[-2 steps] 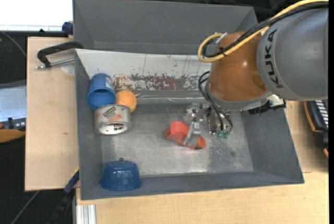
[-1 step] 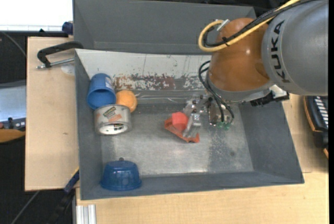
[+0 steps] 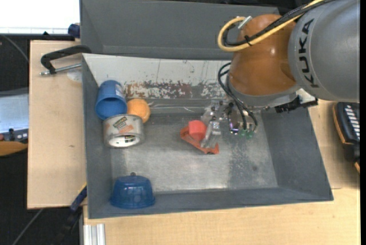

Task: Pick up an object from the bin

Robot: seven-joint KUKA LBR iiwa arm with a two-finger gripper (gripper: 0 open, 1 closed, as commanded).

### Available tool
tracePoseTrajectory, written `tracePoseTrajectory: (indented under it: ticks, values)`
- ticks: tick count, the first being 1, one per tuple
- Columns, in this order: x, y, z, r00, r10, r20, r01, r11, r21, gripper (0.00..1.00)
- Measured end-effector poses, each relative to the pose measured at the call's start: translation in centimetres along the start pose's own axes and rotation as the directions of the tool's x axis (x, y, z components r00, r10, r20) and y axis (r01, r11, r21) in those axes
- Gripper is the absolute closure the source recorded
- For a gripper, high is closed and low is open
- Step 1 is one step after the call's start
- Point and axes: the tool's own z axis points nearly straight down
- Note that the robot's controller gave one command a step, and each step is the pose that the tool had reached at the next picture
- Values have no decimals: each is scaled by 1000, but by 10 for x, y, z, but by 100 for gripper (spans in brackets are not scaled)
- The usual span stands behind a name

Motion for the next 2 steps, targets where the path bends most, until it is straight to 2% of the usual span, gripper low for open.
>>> tracePoseTrajectory:
  ticks: [1, 2]
  values:
    - [1, -6, -54, 1000, -4, -1, 4, 1000, 0, 100]
    - [-2, -3, -80, 1000, 6, 10, -6, 1000, -2, 100]
